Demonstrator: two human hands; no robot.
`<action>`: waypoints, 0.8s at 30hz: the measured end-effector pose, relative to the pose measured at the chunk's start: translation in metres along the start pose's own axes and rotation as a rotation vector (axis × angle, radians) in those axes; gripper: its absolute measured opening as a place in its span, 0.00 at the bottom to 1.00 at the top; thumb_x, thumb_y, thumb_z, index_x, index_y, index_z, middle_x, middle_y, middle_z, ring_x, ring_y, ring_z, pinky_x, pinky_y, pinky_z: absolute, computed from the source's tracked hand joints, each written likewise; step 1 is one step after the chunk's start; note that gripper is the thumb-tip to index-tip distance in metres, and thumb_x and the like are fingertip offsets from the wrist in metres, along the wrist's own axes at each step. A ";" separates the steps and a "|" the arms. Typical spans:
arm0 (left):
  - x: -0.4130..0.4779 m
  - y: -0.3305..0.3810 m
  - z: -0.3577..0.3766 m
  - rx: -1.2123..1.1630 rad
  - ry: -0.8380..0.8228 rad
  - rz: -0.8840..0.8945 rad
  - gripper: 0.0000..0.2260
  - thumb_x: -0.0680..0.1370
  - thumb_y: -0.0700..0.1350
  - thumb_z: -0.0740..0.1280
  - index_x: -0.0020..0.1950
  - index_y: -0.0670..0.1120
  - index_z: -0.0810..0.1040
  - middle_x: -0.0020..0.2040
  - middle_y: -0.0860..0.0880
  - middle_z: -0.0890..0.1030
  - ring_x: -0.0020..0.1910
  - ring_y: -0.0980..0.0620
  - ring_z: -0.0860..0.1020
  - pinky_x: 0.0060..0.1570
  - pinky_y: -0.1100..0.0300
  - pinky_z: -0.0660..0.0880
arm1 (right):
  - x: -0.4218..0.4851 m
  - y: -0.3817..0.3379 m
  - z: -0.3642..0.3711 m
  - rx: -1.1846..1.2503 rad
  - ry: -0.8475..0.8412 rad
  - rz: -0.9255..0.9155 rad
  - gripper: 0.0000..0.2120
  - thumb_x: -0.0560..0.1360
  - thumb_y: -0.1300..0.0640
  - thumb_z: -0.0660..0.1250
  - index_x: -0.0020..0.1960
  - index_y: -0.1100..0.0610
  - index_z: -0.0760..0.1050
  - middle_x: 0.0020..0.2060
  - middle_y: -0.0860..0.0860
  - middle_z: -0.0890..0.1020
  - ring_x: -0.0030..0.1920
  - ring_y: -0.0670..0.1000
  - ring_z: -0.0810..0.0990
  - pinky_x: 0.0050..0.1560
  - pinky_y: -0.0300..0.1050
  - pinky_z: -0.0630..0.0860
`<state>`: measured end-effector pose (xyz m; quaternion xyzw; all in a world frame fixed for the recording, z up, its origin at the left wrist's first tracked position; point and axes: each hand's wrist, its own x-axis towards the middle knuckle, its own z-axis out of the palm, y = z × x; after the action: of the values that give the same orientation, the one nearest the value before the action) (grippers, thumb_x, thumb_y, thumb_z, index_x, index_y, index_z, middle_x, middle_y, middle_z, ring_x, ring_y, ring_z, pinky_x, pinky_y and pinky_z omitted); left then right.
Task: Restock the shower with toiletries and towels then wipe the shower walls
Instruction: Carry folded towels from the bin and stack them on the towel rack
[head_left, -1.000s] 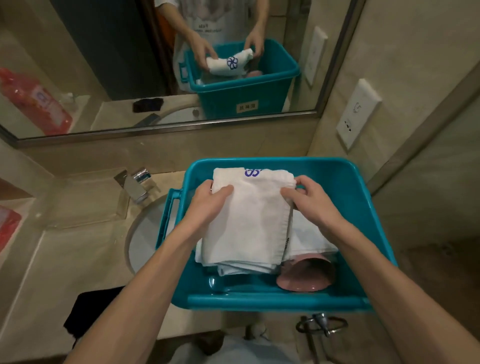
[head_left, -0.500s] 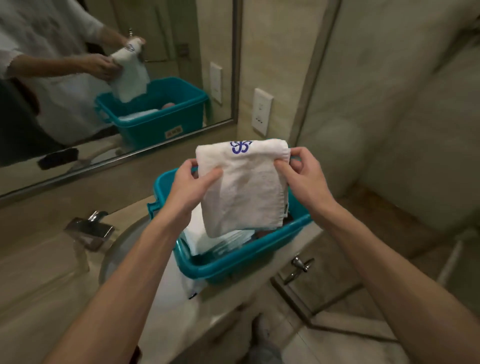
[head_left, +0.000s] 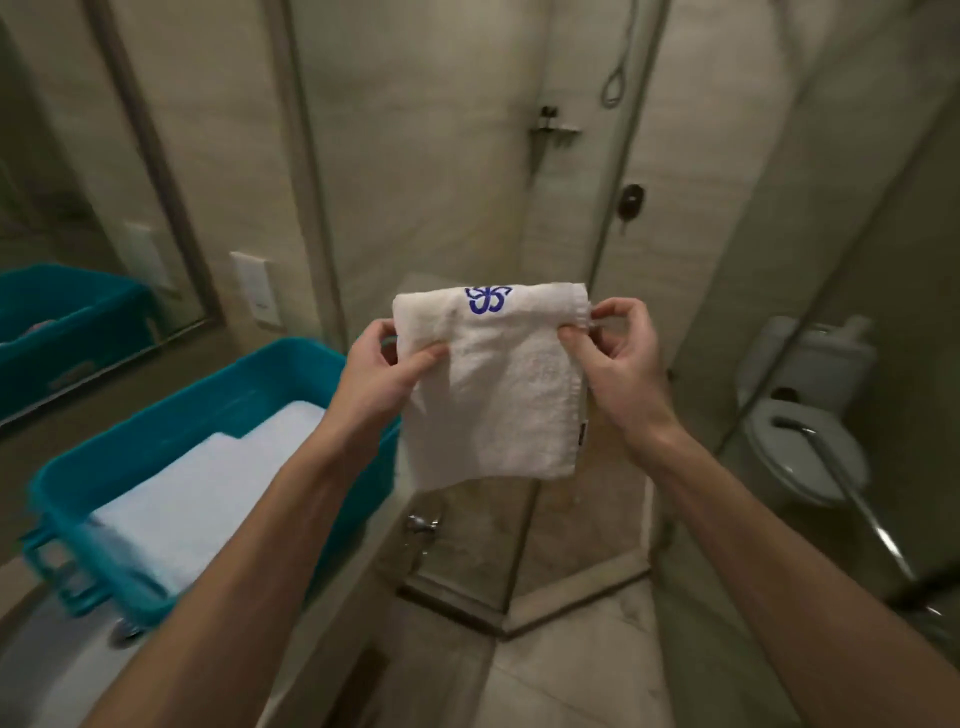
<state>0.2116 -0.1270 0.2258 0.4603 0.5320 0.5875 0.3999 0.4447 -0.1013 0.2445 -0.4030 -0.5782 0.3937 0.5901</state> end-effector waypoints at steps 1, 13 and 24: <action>-0.004 0.000 0.025 -0.007 -0.038 0.004 0.15 0.75 0.41 0.75 0.60 0.43 0.77 0.49 0.46 0.86 0.45 0.51 0.84 0.45 0.54 0.81 | -0.006 -0.004 -0.026 0.000 0.039 -0.006 0.13 0.77 0.64 0.71 0.53 0.53 0.68 0.35 0.52 0.82 0.33 0.49 0.78 0.32 0.46 0.75; -0.101 0.032 0.332 -0.153 -0.575 -0.003 0.25 0.69 0.45 0.78 0.61 0.38 0.77 0.56 0.40 0.85 0.52 0.44 0.83 0.58 0.41 0.77 | -0.113 -0.053 -0.340 -0.167 0.507 -0.093 0.13 0.75 0.61 0.74 0.51 0.51 0.71 0.42 0.54 0.85 0.39 0.50 0.82 0.40 0.50 0.78; -0.193 0.063 0.524 -0.162 -1.170 0.102 0.19 0.76 0.40 0.74 0.66 0.44 0.76 0.59 0.44 0.84 0.59 0.46 0.82 0.56 0.51 0.80 | -0.196 -0.096 -0.515 -0.285 1.010 -0.158 0.12 0.76 0.66 0.69 0.50 0.52 0.71 0.37 0.52 0.85 0.36 0.50 0.78 0.34 0.42 0.74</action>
<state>0.7686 -0.1848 0.2717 0.7006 0.1538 0.2931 0.6321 0.9552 -0.3292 0.2592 -0.5738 -0.2983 0.0223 0.7624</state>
